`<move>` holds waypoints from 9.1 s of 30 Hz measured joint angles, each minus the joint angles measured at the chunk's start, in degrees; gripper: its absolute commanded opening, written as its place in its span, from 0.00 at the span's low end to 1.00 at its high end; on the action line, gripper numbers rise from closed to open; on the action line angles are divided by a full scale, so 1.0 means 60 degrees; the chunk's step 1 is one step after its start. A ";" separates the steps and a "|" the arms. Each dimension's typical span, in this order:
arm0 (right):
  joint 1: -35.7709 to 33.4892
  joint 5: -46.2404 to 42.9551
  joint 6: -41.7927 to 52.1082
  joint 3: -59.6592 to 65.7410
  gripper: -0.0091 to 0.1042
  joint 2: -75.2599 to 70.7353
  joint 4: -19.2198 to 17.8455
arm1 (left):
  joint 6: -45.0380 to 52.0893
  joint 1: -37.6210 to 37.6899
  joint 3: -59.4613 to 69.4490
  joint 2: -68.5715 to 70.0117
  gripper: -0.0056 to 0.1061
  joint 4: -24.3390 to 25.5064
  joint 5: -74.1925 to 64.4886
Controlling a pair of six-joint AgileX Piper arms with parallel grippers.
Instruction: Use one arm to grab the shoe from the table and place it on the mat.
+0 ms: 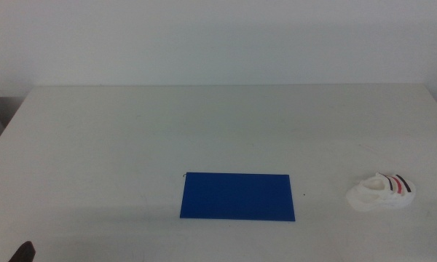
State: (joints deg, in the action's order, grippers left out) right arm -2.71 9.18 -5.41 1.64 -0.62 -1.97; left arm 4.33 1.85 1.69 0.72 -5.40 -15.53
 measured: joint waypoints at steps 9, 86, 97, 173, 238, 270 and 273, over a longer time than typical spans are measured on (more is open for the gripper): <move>0.0000 0.0963 0.0000 -0.2150 0.88 0.1960 0.0000 | 0.0000 0.0000 0.0000 0.0000 0.89 0.0000 0.0000; -0.1608 0.8434 -1.4708 -1.1782 0.88 1.5389 -0.1104 | 0.0009 0.0000 0.0000 0.0000 0.89 0.0000 0.0000; -0.1608 0.7629 -1.5183 -1.1782 0.88 1.6802 -0.1076 | 0.0009 0.0000 0.0000 0.0000 0.89 0.0000 0.0000; -0.6645 1.0065 -0.6668 -1.7476 0.13 2.0086 -0.1756 | 0.0009 0.0000 0.0000 0.0000 0.89 0.0000 0.0000; -0.5767 0.8460 0.6389 -1.6402 0.82 1.8959 0.0717 | 0.0009 0.0000 0.0000 0.0000 0.89 0.0000 0.0000; -0.1953 0.0044 0.2998 -0.2484 0.76 0.3965 0.2358 | 0.0009 0.0000 0.0000 0.0000 0.89 0.0000 0.0000; -0.1953 -0.0109 0.2998 -0.2066 0.75 0.3507 0.2306 | 0.0009 0.0000 0.0000 0.0000 0.89 0.0000 0.0000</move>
State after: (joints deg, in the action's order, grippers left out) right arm -14.42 8.52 12.58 -10.76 20.42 11.86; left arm 4.39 1.85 1.69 0.72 -5.40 -15.53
